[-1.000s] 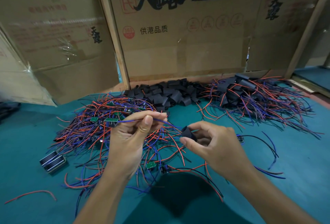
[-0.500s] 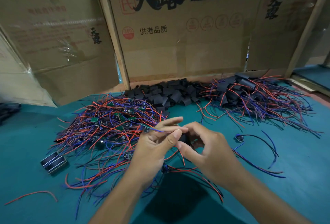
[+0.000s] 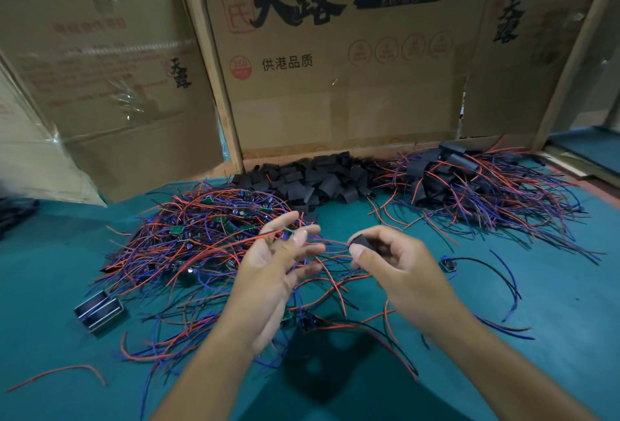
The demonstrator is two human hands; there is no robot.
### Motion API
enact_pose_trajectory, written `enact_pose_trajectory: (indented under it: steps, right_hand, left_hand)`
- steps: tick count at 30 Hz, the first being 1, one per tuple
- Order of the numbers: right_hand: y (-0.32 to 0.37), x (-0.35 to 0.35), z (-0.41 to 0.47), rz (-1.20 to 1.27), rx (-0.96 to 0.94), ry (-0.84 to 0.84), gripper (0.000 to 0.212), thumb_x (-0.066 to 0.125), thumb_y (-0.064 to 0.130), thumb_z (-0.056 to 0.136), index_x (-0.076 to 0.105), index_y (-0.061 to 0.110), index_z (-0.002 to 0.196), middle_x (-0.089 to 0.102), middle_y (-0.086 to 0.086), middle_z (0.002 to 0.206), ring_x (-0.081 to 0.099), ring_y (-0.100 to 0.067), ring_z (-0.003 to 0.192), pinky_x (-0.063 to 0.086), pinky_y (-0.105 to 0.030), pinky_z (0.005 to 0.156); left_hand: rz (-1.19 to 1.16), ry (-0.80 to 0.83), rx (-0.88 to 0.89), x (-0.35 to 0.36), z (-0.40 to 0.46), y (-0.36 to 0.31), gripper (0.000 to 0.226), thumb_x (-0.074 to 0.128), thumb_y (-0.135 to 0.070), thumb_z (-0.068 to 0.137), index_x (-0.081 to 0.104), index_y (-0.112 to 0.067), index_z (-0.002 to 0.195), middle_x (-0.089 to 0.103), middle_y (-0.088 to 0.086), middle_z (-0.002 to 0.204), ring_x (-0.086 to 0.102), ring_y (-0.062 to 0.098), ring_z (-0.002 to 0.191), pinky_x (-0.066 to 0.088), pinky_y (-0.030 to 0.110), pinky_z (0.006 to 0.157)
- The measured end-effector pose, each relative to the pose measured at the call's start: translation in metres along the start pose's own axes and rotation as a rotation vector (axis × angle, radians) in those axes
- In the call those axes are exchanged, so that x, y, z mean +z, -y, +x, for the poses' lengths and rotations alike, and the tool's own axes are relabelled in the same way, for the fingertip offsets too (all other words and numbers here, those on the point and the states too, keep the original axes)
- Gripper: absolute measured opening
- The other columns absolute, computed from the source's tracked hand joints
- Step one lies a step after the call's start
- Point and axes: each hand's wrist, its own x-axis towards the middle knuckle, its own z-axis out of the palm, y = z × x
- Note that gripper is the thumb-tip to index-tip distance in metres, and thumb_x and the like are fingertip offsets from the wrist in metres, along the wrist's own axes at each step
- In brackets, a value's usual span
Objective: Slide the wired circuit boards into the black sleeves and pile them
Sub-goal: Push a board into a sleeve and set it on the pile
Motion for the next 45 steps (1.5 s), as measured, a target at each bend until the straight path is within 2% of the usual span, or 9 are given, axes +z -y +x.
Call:
enact_pose_trajectory:
  steps: [2, 6, 8, 10, 13, 18, 23, 31, 45]
  right_hand:
    - [0.002, -0.003, 0.002, 0.062, 0.052, 0.002, 0.005, 0.060, 0.004, 0.093, 0.064, 0.004, 0.089, 0.062, 0.001, 0.069, 0.050, 0.003, 0.051, 0.037, -0.008, 0.051]
    - [0.005, -0.010, 0.003, 0.010, 0.074, -0.005, 0.004, 0.063, 0.010, 0.093, 0.065, 0.007, 0.090, 0.064, -0.003, 0.073, 0.053, 0.001, 0.056, 0.042, -0.014, 0.056]
    - [0.001, -0.015, 0.001, -0.418, -0.089, -0.034, 0.005, 0.067, 0.023, 0.090, 0.065, 0.018, 0.091, 0.066, 0.007, 0.077, 0.059, -0.006, 0.069, 0.047, -0.025, 0.070]
    - [-0.001, -0.015, -0.002, -0.828, -0.264, -0.013, 0.013, 0.065, 0.036, 0.089, 0.063, 0.025, 0.097, 0.067, 0.013, 0.083, 0.061, -0.012, 0.080, 0.043, -0.033, 0.084]
    - [0.001, -0.007, -0.005, -1.040, -0.299, 0.036, 0.025, 0.062, 0.044, 0.090, 0.060, 0.028, 0.109, 0.069, 0.010, 0.092, 0.063, -0.017, 0.091, 0.031, -0.036, 0.103]
    - [0.003, -0.001, -0.009, -0.941, -0.304, 0.087, 0.032, 0.065, 0.035, 0.090, 0.059, 0.022, 0.118, 0.069, 0.005, 0.098, 0.062, -0.027, 0.091, 0.044, -0.038, 0.078]
    - [0.004, 0.000, -0.009, -0.834, -0.304, 0.156, 0.034, 0.062, 0.036, 0.093, 0.056, 0.019, 0.122, 0.067, 0.002, 0.104, 0.061, -0.028, 0.094, 0.047, -0.042, 0.080]
    - [0.004, 0.002, -0.012, -0.831, -0.350, 0.116, 0.031, 0.065, 0.035, 0.093, 0.060, 0.017, 0.118, 0.068, 0.004, 0.102, 0.065, -0.027, 0.093, 0.050, -0.045, 0.076]
    - [-0.003, 0.000, -0.010, -0.804, -0.347, 0.101, 0.028, 0.064, 0.034, 0.093, 0.057, 0.017, 0.115, 0.066, 0.004, 0.100, 0.063, -0.026, 0.092, 0.049, -0.046, 0.077]
  left_hand:
    - [-0.076, -0.009, 0.023, -0.002, 0.002, -0.002, 0.040, 0.062, -0.021, 0.084, 0.057, -0.007, 0.121, 0.071, 0.020, 0.110, 0.070, 0.024, 0.086, 0.059, 0.030, 0.072]
    - [0.222, -0.045, 0.146, -0.008, 0.002, -0.001, 0.019, 0.066, -0.020, 0.083, 0.069, -0.007, 0.097, 0.073, 0.021, 0.095, 0.073, 0.025, 0.085, 0.059, 0.025, 0.072]
    - [0.406, -0.061, 0.193, -0.010, 0.002, 0.001, 0.015, 0.071, -0.024, 0.080, 0.075, -0.013, 0.089, 0.074, 0.010, 0.083, 0.071, 0.017, 0.077, 0.057, 0.023, 0.068]
    - [0.377, -0.068, 0.157, -0.008, 0.001, 0.003, 0.013, 0.073, -0.023, 0.078, 0.078, -0.014, 0.085, 0.071, 0.004, 0.074, 0.064, 0.013, 0.066, 0.054, 0.021, 0.063]
    - [0.193, -0.051, 0.020, 0.001, -0.003, 0.008, 0.011, 0.075, -0.020, 0.073, 0.077, -0.011, 0.079, 0.067, 0.011, 0.071, 0.062, 0.016, 0.059, 0.053, 0.020, 0.056]
    - [0.201, 0.029, -0.066, 0.011, -0.010, 0.012, 0.023, 0.075, -0.023, 0.076, 0.064, -0.004, 0.084, 0.066, 0.015, 0.069, 0.060, 0.018, 0.054, 0.049, 0.021, 0.050]
    - [0.065, -0.005, -0.156, 0.014, -0.011, 0.010, 0.020, 0.075, -0.024, 0.078, 0.062, -0.021, 0.063, 0.056, 0.007, 0.061, 0.048, 0.011, 0.047, 0.039, 0.018, 0.044]
    - [0.008, -0.042, -0.207, 0.018, -0.011, 0.014, 0.023, 0.077, -0.028, 0.073, 0.060, -0.023, 0.057, 0.050, 0.000, 0.057, 0.042, 0.007, 0.045, 0.033, 0.016, 0.044]
    - [0.111, 0.015, -0.176, 0.009, -0.009, 0.009, 0.009, 0.075, -0.017, 0.073, 0.067, -0.014, 0.074, 0.059, 0.007, 0.066, 0.052, 0.011, 0.050, 0.043, 0.016, 0.047]
